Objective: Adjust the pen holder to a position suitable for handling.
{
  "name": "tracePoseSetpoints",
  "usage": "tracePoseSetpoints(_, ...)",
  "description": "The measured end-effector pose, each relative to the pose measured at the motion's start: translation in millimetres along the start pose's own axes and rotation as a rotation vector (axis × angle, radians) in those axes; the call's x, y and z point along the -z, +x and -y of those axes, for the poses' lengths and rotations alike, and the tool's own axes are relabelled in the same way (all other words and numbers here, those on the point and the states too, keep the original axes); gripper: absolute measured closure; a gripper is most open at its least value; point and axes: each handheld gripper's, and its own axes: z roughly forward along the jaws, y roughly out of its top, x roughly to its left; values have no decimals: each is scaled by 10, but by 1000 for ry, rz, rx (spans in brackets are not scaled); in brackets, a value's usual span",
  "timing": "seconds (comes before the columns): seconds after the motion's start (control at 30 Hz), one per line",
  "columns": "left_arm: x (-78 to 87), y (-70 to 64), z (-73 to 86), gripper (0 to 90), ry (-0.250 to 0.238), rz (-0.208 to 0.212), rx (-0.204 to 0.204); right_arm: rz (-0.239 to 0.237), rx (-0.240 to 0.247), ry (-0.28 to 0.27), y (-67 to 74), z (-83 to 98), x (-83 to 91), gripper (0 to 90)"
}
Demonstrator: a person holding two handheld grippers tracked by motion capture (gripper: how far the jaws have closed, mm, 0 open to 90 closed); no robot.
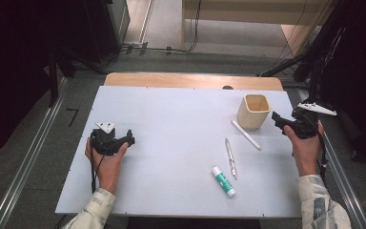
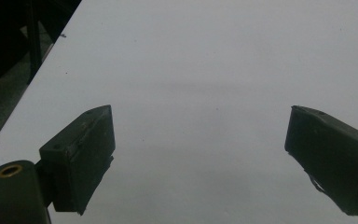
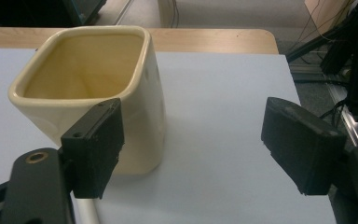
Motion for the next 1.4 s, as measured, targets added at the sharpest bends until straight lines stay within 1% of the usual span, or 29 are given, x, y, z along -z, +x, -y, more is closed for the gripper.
tracePoseSetpoints(0.47,-2,0,-4,93,-3,6,1,-4,6,-6,45,-111,-46,207)
tracePoseSetpoints(0.5,-1,0,-4,93,-3,6,1,0,12,-6,50,-137,-58,210)
tracePoseSetpoints(0.93,-4,2,-5,93,-2,6,2,3,4,7,79,-269,-217,251)
tracePoseSetpoints(1.1,-4,6,-6,93,0,8,2,-2,1,19,87,-292,-287,276)
tracePoseSetpoints(1.4,-5,12,-7,93,2,11,5,4,3,39,136,-335,-407,292)
